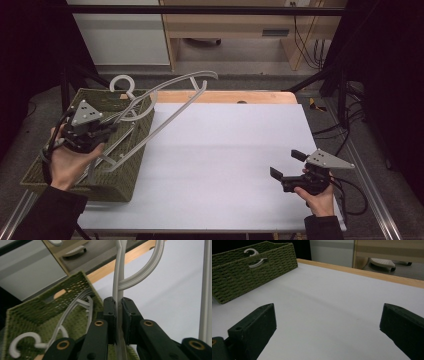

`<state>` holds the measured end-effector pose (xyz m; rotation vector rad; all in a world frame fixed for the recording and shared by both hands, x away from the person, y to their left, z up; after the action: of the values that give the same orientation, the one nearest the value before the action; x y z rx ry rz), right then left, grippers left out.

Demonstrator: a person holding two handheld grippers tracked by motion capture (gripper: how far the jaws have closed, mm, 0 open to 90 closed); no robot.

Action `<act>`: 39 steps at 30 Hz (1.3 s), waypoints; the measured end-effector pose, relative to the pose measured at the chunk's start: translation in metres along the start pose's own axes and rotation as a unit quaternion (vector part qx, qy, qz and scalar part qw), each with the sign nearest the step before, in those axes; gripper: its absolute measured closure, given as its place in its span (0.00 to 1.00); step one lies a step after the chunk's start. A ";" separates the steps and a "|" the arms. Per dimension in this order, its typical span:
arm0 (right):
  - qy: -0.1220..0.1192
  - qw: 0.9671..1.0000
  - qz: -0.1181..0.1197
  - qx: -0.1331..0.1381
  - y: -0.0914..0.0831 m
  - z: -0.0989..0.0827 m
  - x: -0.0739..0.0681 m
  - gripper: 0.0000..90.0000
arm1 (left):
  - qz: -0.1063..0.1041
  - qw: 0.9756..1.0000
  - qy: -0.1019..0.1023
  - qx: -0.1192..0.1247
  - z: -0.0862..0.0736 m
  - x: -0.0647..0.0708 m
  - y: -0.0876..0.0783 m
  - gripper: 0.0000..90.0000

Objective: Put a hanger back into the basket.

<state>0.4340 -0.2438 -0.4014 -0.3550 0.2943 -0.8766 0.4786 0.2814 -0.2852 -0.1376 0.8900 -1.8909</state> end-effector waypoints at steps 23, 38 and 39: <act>0.000 1.000 -0.006 -0.003 0.002 0.000 0.000 0.01 | 0.064 0.997 -0.019 -0.033 -0.047 -0.079 0.012 0.91; 0.003 1.000 -0.007 -0.006 0.004 -0.001 0.001 0.01 | 0.085 0.993 -0.031 -0.072 -0.082 -0.106 0.031 0.91; 0.003 1.000 -0.007 -0.006 0.004 -0.001 0.001 0.01 | 0.088 0.993 -0.034 -0.075 -0.085 -0.109 0.033 0.91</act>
<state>0.4369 -0.2429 -0.4043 -0.3663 0.3029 -0.8903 0.5175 0.4080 -0.3371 -0.2066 0.9657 -1.6458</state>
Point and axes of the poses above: each handheld gripper's, and its own axes: y roughly forward along the jaws, z roughly out of its top, x roughly to its right, the point moved 3 cm from there along y, roughly forward along the jaws, and after that the axes turned 5 degrees about -x, right-handed, at the moved point
